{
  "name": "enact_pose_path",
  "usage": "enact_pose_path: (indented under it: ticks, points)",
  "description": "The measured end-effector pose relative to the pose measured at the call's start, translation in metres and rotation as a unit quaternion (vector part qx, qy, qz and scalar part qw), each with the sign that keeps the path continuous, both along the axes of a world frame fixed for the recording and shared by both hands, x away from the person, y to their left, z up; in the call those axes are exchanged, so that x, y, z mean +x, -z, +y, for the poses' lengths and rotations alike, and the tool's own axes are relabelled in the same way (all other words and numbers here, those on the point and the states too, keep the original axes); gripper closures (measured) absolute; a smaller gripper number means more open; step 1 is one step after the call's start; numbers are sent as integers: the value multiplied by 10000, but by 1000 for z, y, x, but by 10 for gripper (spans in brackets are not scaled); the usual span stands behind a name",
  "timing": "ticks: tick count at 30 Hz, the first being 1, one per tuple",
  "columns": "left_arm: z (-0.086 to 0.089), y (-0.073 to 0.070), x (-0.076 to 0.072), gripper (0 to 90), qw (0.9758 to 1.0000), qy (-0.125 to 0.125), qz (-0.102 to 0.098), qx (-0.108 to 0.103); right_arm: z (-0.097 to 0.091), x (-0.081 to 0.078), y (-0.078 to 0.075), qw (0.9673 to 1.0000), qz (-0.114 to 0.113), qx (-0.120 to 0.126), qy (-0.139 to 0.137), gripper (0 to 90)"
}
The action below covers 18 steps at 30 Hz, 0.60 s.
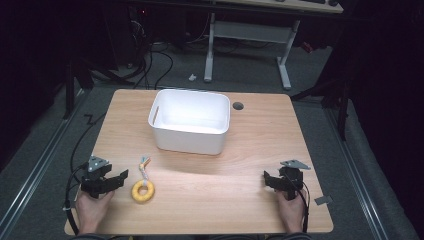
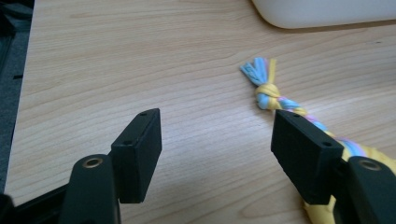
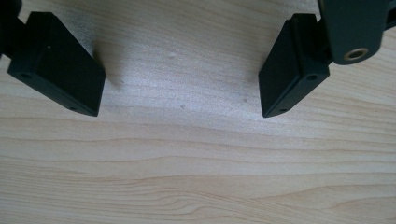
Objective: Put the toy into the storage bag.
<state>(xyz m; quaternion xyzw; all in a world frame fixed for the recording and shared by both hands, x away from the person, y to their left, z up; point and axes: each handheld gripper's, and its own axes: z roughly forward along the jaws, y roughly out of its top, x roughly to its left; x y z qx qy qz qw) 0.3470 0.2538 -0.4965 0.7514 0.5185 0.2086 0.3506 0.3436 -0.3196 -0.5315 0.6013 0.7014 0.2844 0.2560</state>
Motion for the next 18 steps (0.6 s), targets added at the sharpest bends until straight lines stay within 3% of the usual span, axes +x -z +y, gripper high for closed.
enact_pose_path:
  ticks: [12, 14, 18]
  points:
    - [-13, -8, -11, 378, 9991, 395, 180, 26, 0, 0, 0, 10000, 7, -9, -14, 146]
    - [-20, -10, -14, 388, 9981, 539, 256, 177, 0, 0, 0, 10000, 6, -11, -13, 146]
    - [-26, -10, -14, 391, 9969, 669, 334, 253, 0, 0, 0, 10000, 1, -22, -29, 146]
